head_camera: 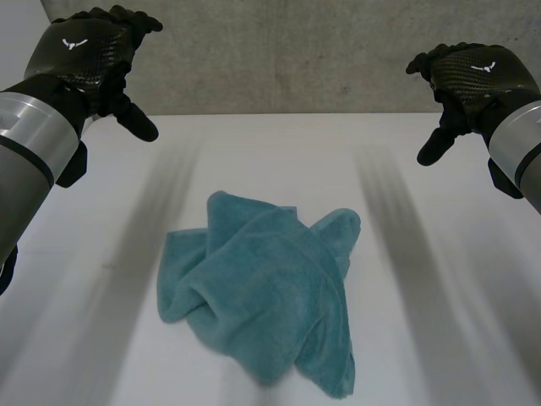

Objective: Fold the laundry

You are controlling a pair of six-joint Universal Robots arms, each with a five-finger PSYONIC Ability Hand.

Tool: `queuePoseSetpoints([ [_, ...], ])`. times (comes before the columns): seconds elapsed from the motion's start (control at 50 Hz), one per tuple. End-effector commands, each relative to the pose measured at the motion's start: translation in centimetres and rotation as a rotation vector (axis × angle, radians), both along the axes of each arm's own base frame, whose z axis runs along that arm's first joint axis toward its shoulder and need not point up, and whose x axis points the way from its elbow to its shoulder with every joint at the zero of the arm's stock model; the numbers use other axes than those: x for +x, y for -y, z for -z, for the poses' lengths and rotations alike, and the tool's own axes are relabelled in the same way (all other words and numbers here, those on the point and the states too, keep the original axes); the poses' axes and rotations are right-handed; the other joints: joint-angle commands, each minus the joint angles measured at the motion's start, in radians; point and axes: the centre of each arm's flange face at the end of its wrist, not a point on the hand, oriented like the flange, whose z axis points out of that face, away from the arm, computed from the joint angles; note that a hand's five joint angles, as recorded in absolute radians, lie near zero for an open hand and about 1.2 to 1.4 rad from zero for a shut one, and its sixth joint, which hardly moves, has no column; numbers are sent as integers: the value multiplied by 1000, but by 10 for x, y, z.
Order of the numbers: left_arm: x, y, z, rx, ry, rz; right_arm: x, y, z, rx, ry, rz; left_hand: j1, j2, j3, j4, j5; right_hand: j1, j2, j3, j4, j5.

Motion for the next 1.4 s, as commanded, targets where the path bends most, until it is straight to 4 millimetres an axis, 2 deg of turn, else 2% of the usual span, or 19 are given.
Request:
queuePoseSetpoints([
  [0.02, -1, 1, 2, 5, 2, 2, 0, -1, -1, -10, -18, -3, -22, -23, -33, -28, -41, -13, -41, -30, -52, -53],
  [0.2, -4, 2, 9, 28, 14, 17, 7, -7, 3, -17, -86, -76, 19, 18, 8, 13, 0, -13, -41, -30, -52, -53],
  [0.28, -9, 12, 29, 75, 52, 24, 11, -10, 12, -25, -185, -113, 39, 38, 29, 34, 20, -13, -41, -30, -52, -53],
  [0.38, -27, 31, 71, 140, 169, 107, 14, -8, 49, 44, -368, -164, 116, 115, 105, 110, 97, 45, 16, 27, 5, 4],
  [0.6, -65, 67, 171, 217, 369, 361, 59, 1, 135, 202, -287, -331, 57, 56, 47, 51, 38, 45, 16, 27, 5, 4],
  [0.72, -74, 71, 204, 226, 421, 448, 63, 10, 160, 249, -289, -345, 86, 85, 76, 81, 67, 83, 54, 65, 43, 42],
  [0.82, -75, 75, 212, 223, 441, 450, 72, 21, 179, 262, -300, -345, 721, 720, 711, 716, 702, 776, 748, 759, 737, 736],
  [0.84, -76, 76, 208, 211, 440, 442, 78, 26, 173, 231, -287, -347, 1110, 1109, 1100, 1104, 1091, 1180, 1151, 1162, 1140, 1139],
  [0.86, -76, 77, 206, 201, 440, 439, 80, 30, 166, 205, -280, -343, 1198, 1197, 1187, 1192, 1179, 1209, 1181, 1191, 1169, 1168],
  [0.96, -77, 97, 158, -35, 419, 320, 86, 58, 109, -5, -212, -267, 1199, 1197, 1188, 1193, 1179, 1209, 1181, 1192, 1170, 1168],
  [0.98, -77, 101, 146, -96, 405, 290, 86, 65, 80, -96, -170, -223, 1199, 1197, 1188, 1193, 1179, 1209, 1181, 1192, 1170, 1168],
  [1.06, -71, 115, 61, -444, 268, 80, 75, 76, 5, -306, -9, -73, 1199, 1197, 1188, 1193, 1179, 1209, 1181, 1192, 1170, 1168],
  [1.1, -67, 115, 48, -486, 244, 45, 69, 74, -20, -374, 59, -32, 1199, 1197, 1188, 1193, 1179, 1209, 1181, 1192, 1170, 1168],
  [1.14, -53, 107, 10, -603, 166, -46, 63, 69, -43, -444, 122, -3, 1199, 1197, 1188, 1193, 1179, 1209, 1181, 1192, 1170, 1168],
  [1.22, -47, 95, 5, -611, 134, -44, 60, 58, -45, -447, 118, -14, 1199, 1197, 1188, 1193, 1179, 1209, 1181, 1192, 1170, 1168],
  [1.34, -40, 83, 48, -457, 172, -14, 62, 35, -10, -311, 38, -130, 1073, 1072, 1062, 1067, 1054, 1209, 1181, 1192, 1170, 1168],
  [1.36, -40, 79, 62, -413, 189, -3, 62, 35, -10, -311, 38, -130, 558, 557, 548, 553, 539, 1209, 1181, 1192, 1170, 1168],
  [1.38, -40, 79, 62, -412, 189, -3, 62, 28, -12, -307, 34, -148, 553, 552, 543, 548, 534, 1209, 1181, 1192, 1170, 1168],
  [1.4, -40, 77, 75, -373, 204, 7, 61, 21, -18, -319, 36, -160, 198, 197, 188, 193, 179, 1209, 1181, 1192, 1170, 1168],
])
